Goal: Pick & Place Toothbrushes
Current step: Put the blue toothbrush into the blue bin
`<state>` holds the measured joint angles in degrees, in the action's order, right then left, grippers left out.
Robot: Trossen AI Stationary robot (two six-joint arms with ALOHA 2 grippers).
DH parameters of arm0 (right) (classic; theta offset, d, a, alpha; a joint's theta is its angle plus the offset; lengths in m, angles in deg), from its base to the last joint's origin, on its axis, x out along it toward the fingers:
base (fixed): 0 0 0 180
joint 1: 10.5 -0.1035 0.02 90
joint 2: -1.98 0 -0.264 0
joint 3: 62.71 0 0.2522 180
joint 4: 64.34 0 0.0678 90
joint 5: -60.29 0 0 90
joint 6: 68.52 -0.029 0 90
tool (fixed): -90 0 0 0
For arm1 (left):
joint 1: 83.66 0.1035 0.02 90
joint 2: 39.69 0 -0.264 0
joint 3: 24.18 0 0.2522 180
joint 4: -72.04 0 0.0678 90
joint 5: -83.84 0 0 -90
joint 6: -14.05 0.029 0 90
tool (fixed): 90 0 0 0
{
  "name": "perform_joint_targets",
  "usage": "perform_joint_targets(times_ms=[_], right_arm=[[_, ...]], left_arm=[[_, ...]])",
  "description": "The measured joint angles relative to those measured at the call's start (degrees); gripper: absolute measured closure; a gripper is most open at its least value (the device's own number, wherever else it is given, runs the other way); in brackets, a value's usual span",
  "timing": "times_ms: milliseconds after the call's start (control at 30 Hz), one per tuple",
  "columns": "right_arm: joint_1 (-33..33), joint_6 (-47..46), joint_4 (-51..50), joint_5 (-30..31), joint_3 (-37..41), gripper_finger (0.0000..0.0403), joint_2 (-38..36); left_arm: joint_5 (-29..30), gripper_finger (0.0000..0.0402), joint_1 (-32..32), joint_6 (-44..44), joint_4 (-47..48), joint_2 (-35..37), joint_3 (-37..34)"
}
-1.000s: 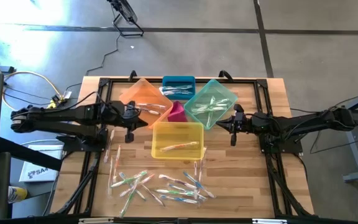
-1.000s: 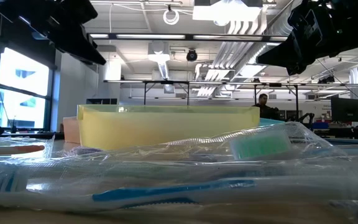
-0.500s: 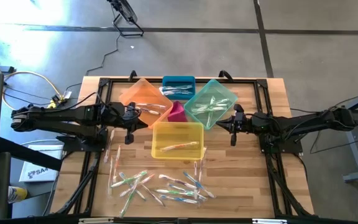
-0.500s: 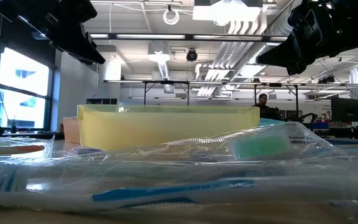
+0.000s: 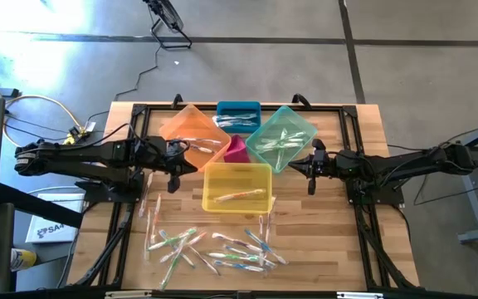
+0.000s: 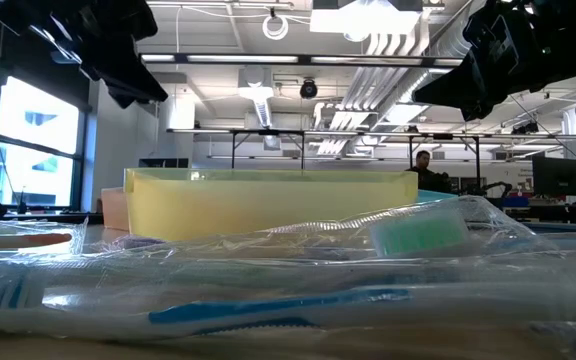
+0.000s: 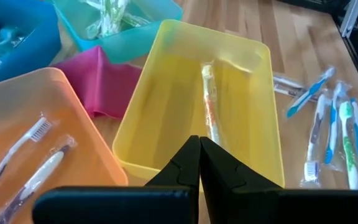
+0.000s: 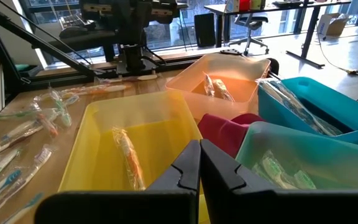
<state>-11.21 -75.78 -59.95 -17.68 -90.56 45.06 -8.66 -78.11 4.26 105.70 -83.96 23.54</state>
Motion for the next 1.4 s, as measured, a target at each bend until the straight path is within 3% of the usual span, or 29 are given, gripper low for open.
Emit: perform_joint_targets(times_ms=[233, 533, 800, 867, 1133, 1267, 1400], right_arm=[[-0.01, 0.0, -1.4, 0.0, 0.0, 0.04, 0.01], [-0.01, -0.3, -1.26, 0.0, 0.0, 0.04, 0.01], [-0.01, -3.19, 0.65, -0.04, 0.0, 0.04, 0.01], [-0.01, -5.37, 2.28, -0.04, 0.0, 0.04, 0.01], [-1.62, -7.63, 5.37, -0.24, 0.0, 0.04, 0.01], [-3.11, -7.58, 6.66, 1.65, 0.0, 0.04, 0.01], [-4.58, -7.93, 7.15, 5.78, 0.0, 0.04, 0.01]], left_arm=[[1.03, 0.0396, -5.09, -2.64, -0.16, -0.02, 0.0], [10.37, 0.0396, -16.14, -7.12, -0.63, -0.24, 0.0], [13.96, 0.0396, -21.86, -8.73, -0.78, -0.24, 0.0], [14.04, 0.0396, -21.81, -7.32, -0.85, -0.24, 0.0], [16.94, 0.0396, -18.65, 12.52, -6.5, -0.24, 0.0], [14.55, 0.0396, -12.54, 15.78, -6.74, -0.24, 0.0], [7.12, 0.0396, -5.2, 16.74, -6.95, -0.62, 0.0]])
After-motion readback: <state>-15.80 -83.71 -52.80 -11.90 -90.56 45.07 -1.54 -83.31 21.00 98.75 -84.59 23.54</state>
